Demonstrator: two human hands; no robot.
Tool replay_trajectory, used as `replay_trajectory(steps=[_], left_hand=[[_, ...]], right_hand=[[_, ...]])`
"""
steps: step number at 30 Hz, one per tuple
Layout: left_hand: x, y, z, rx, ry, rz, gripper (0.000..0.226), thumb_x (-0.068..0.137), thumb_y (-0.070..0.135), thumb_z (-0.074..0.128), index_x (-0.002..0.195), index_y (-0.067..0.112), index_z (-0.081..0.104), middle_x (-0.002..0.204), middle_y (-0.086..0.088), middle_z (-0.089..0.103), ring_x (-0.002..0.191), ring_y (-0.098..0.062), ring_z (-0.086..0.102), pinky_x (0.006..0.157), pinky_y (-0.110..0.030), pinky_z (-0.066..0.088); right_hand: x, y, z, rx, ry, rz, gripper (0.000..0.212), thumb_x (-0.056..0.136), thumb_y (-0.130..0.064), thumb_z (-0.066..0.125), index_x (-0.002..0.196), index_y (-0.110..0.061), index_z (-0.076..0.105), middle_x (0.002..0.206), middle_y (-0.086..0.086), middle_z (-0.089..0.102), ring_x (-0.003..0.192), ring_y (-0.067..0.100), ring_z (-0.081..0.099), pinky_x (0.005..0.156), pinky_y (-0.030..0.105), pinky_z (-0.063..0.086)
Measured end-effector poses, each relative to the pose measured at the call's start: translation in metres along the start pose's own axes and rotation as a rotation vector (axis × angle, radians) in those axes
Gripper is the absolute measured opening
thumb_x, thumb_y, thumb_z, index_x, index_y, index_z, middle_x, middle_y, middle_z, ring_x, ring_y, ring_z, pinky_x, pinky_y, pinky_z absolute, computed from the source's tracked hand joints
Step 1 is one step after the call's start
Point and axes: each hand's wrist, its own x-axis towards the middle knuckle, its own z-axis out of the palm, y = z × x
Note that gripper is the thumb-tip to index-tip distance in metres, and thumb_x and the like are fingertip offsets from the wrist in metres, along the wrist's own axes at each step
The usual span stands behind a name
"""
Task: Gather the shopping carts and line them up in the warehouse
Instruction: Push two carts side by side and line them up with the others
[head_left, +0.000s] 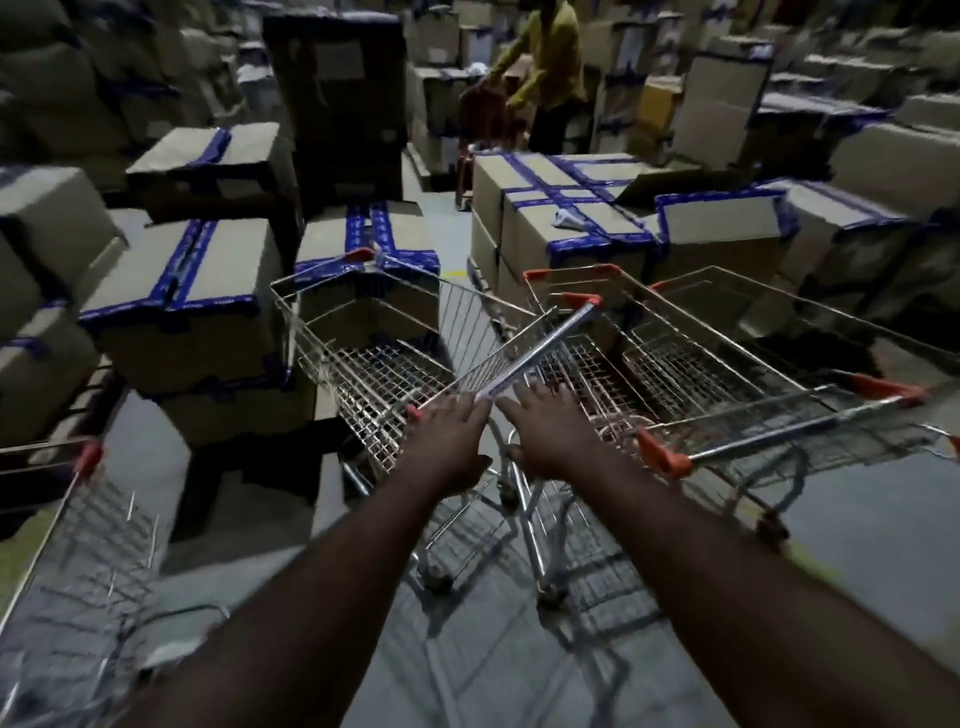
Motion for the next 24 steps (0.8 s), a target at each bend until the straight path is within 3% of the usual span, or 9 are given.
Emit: replay_trajectory(steps=[3, 6, 10, 12, 16, 18, 20, 22, 24], left_hand=[[0.031, 0.024, 0.011, 0.070, -0.032, -0.031, 0.081, 0.096, 0.043, 0.057, 0.157, 0.025, 0.007, 0.166, -0.005, 0.009, 0.149, -0.032, 0.018, 0.117, -0.057, 0.007], [0.044, 0.028, 0.017, 0.121, 0.012, -0.077, 0.067, 0.093, 0.028, 0.062, 0.151, 0.029, 0.029, 0.163, -0.008, 0.020, 0.137, -0.036, 0.037, 0.113, -0.053, 0.029], [0.045, 0.017, 0.016, 0.090, 0.050, -0.080, 0.036, 0.092, 0.021, 0.063, 0.128, 0.026, 0.061, 0.125, -0.011, 0.057, 0.108, -0.033, 0.056, 0.092, -0.044, 0.046], [0.041, 0.003, 0.013, 0.075, 0.089, -0.048, 0.029, 0.084, 0.012, 0.068, 0.111, 0.020, 0.068, 0.104, -0.010, 0.062, 0.095, -0.033, 0.059, 0.079, -0.043, 0.049], [0.008, -0.040, 0.013, 0.032, 0.144, -0.132, 0.016, 0.076, 0.009, 0.075, 0.085, 0.020, 0.070, 0.091, -0.004, 0.065, 0.084, -0.027, 0.062, 0.077, -0.040, 0.052], [-0.014, -0.056, 0.003, -0.003, 0.091, -0.262, 0.019, 0.078, 0.005, 0.071, 0.089, 0.021, 0.069, 0.094, -0.001, 0.066, 0.088, -0.026, 0.062, 0.081, -0.038, 0.051], [-0.030, -0.069, -0.014, -0.044, 0.008, -0.452, 0.021, 0.086, 0.009, 0.060, 0.103, 0.022, 0.062, 0.105, 0.000, 0.061, 0.100, -0.029, 0.061, 0.083, -0.035, 0.048], [-0.043, -0.081, -0.028, -0.022, -0.066, -0.633, 0.025, 0.089, 0.012, 0.055, 0.111, 0.023, 0.052, 0.109, -0.005, 0.059, 0.103, -0.033, 0.061, 0.073, -0.034, 0.043], [-0.054, -0.088, -0.036, 0.008, -0.080, -0.693, 0.035, 0.087, 0.013, 0.058, 0.118, 0.023, 0.048, 0.114, -0.009, 0.064, 0.108, -0.031, 0.061, 0.077, -0.035, 0.043]], right_hand=[[0.036, 0.044, 0.011, 0.005, -0.046, -0.053, 0.082, 0.094, -0.044, 0.057, 0.157, -0.029, 0.006, 0.167, 0.008, 0.001, 0.153, 0.029, -0.002, 0.120, 0.056, 0.001], [0.065, 0.072, 0.014, -0.026, -0.060, -0.142, 0.078, 0.097, -0.048, 0.049, 0.158, -0.031, 0.004, 0.166, 0.008, -0.002, 0.153, 0.030, -0.003, 0.121, 0.058, 0.002], [0.092, 0.087, 0.017, -0.025, -0.108, -0.226, 0.073, 0.098, -0.048, 0.044, 0.157, -0.036, 0.003, 0.166, 0.007, -0.001, 0.152, 0.031, -0.004, 0.119, 0.062, 0.002], [0.104, 0.091, 0.016, -0.038, -0.100, -0.253, 0.073, 0.099, -0.047, 0.046, 0.156, -0.037, 0.003, 0.166, 0.007, 0.002, 0.152, 0.031, -0.002, 0.118, 0.064, -0.001], [0.122, 0.082, 0.019, -0.034, -0.069, -0.355, 0.066, 0.098, -0.045, 0.051, 0.154, -0.039, 0.017, 0.163, 0.002, 0.023, 0.151, 0.031, 0.015, 0.116, 0.065, -0.001], [0.132, 0.072, 0.020, -0.030, -0.052, -0.405, 0.053, 0.098, -0.045, 0.052, 0.147, -0.037, 0.033, 0.152, 0.001, 0.043, 0.142, 0.028, 0.036, 0.117, 0.064, 0.006], [0.138, 0.055, 0.018, -0.004, -0.075, -0.427, 0.041, 0.097, -0.044, 0.054, 0.135, -0.034, 0.047, 0.135, 0.001, 0.057, 0.124, 0.025, 0.053, 0.114, 0.056, 0.023], [0.137, 0.028, 0.016, 0.075, -0.116, -0.452, 0.030, 0.098, -0.044, 0.052, 0.125, -0.031, 0.055, 0.119, 0.003, 0.062, 0.106, 0.024, 0.060, 0.095, 0.041, 0.043], [0.129, -0.002, 0.020, 0.102, -0.116, -0.501, 0.030, 0.099, -0.042, 0.049, 0.126, -0.029, 0.054, 0.112, 0.006, 0.060, 0.100, 0.027, 0.060, 0.078, 0.034, 0.045]])
